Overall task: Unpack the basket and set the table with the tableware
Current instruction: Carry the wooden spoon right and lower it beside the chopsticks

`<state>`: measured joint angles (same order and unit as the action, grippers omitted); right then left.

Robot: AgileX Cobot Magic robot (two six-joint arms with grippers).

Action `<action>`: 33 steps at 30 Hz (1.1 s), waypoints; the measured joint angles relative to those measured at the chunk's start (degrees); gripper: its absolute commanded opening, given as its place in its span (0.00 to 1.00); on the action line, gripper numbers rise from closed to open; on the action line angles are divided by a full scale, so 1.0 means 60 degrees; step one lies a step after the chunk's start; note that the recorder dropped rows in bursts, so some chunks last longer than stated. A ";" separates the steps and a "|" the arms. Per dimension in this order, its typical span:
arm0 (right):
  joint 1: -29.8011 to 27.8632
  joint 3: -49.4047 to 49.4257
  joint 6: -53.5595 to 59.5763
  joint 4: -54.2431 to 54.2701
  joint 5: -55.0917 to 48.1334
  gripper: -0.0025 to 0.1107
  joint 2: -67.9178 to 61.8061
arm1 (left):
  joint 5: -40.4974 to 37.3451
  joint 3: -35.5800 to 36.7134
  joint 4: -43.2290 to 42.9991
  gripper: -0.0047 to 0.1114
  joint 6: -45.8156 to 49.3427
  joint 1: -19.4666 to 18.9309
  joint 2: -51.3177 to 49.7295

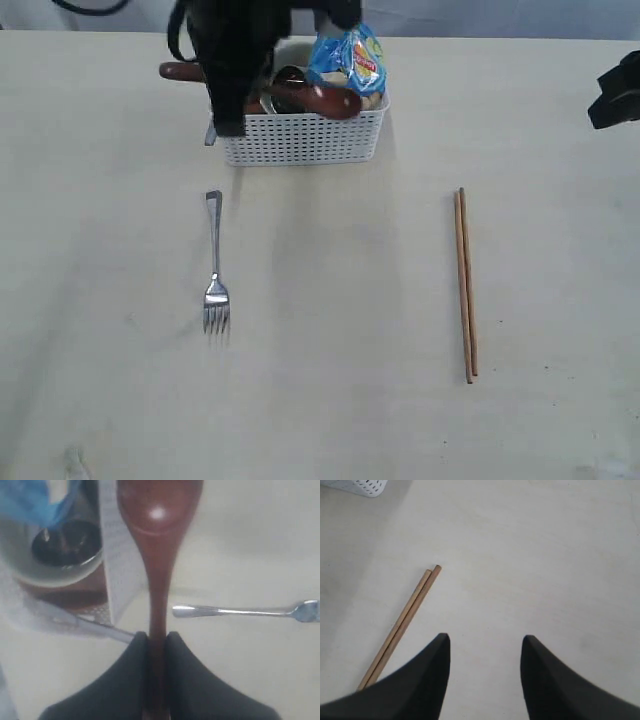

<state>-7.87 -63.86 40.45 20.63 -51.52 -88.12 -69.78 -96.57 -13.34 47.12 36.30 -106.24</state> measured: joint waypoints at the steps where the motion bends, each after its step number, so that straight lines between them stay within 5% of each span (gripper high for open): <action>1: -0.0020 0.0000 0.0000 0.0026 0.0000 0.41 0.0000 | 0.0000 0.0092 -0.0278 0.04 0.0277 0.0323 0.0000; 5: -0.0020 0.0000 0.0022 0.0398 0.0014 0.41 0.0000 | 0.0005 0.0151 -0.1716 0.04 0.3042 0.2401 0.0018; 9: -0.0020 0.0000 0.0022 0.0501 0.0014 0.41 0.0000 | 0.0469 0.0151 -0.1845 0.04 0.5007 0.3309 -0.0206; 17: -0.0020 0.0000 0.0105 0.0573 0.0084 0.41 0.0000 | 0.2050 0.0151 -0.1925 0.04 0.8029 0.3347 -0.2054; 33: -0.0020 0.0000 0.0142 0.0879 0.0215 0.41 0.0000 | 0.2824 0.0169 -0.1665 0.04 0.8808 0.3609 -0.3141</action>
<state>-7.99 -63.86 41.30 25.91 -50.23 -88.12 -52.84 -95.56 -23.34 99.97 57.95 -125.09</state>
